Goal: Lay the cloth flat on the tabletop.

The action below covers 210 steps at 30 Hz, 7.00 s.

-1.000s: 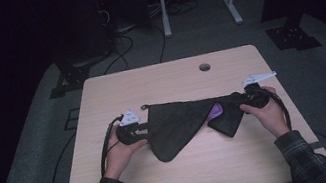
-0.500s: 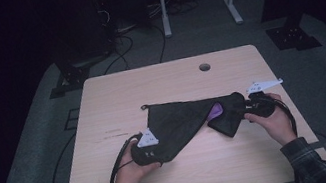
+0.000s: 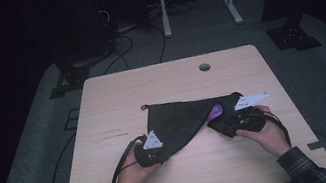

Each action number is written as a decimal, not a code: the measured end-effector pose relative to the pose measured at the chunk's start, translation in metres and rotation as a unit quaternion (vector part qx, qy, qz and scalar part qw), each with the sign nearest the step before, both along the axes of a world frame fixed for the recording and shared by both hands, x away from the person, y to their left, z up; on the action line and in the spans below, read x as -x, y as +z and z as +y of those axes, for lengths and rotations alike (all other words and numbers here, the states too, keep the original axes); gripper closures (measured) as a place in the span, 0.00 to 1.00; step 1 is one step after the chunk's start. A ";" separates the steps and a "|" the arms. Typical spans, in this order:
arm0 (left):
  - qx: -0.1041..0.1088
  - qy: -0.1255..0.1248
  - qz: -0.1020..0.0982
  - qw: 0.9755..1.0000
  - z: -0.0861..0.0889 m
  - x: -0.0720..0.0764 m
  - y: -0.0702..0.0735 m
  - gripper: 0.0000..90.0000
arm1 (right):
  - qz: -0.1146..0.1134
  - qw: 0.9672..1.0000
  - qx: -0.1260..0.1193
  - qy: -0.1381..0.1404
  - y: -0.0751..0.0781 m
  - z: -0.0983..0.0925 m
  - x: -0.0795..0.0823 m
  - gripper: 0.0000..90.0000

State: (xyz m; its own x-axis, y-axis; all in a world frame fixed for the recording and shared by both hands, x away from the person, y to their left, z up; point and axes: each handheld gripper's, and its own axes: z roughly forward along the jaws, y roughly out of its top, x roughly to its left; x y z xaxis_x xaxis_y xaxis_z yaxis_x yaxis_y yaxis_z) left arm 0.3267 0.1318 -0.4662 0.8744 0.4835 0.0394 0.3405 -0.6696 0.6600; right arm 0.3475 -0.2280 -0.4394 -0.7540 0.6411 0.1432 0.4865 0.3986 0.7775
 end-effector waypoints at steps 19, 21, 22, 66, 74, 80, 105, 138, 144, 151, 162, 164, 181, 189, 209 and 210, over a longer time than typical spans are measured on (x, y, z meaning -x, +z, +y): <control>0.015 0.021 0.029 0.999 0.004 -0.007 0.001 0.92 | -0.031 0.994 0.102 -0.031 -0.033 0.043 -0.031 0.62; 0.016 0.021 0.030 0.999 0.004 -0.007 0.001 0.92 | -0.048 0.990 0.130 -0.030 -0.033 0.047 -0.028 0.69; 0.016 0.022 0.030 0.999 0.004 -0.008 0.001 0.92 | -0.063 0.987 0.146 -0.029 -0.033 0.049 -0.027 0.72; 0.142 0.104 0.012 0.984 0.058 -0.018 0.032 0.93 | 0.016 0.991 -0.018 -0.130 -0.010 -0.063 -0.041 0.60; 0.141 0.105 0.013 0.984 0.058 -0.019 0.031 0.93 | 0.029 0.987 0.002 -0.159 -0.025 -0.076 -0.057 0.60; 0.141 0.106 0.012 0.984 0.058 -0.019 0.031 0.93 | 0.039 0.987 0.027 -0.151 -0.035 -0.071 -0.064 0.83; 0.211 0.156 -0.093 0.960 0.074 -0.090 0.116 0.93 | -0.082 0.983 -0.042 -0.157 0.078 -0.068 -0.097 0.92; 0.257 0.156 -0.124 0.946 0.092 -0.078 0.146 0.93 | -0.141 0.979 -0.085 -0.124 0.119 -0.067 -0.073 0.92; 0.249 0.142 -0.099 0.953 0.099 -0.042 0.121 0.93 | -0.118 0.985 -0.077 -0.100 0.092 -0.068 -0.043 0.92; 0.229 0.134 -0.068 0.962 0.100 -0.010 0.092 0.93 | -0.076 0.991 -0.067 -0.084 0.054 -0.069 -0.016 0.92; 0.212 0.127 0.000 0.969 0.106 0.035 0.048 0.93 | -0.029 0.997 -0.045 -0.057 0.023 -0.070 0.021 0.92; 0.208 0.127 0.009 0.970 0.106 0.039 0.042 0.93 | -0.025 0.997 -0.041 -0.053 0.020 -0.072 0.028 0.92; 0.125 0.120 0.090 0.981 0.104 0.053 0.005 0.81 | 0.048 0.998 0.027 -0.014 -0.024 -0.073 0.064 0.89; 0.147 0.146 0.031 0.978 0.119 0.052 0.019 0.58 | 0.007 0.999 -0.038 -0.032 -0.010 -0.087 0.070 0.56; 0.097 0.179 -0.027 0.979 0.106 -0.006 0.006 0.54 | 0.001 0.979 0.055 -0.194 -0.042 -0.104 -0.005 0.42; 0.095 0.184 -0.030 0.978 0.104 -0.010 0.005 0.54 | -0.003 0.979 0.058 -0.197 -0.043 -0.106 -0.006 0.41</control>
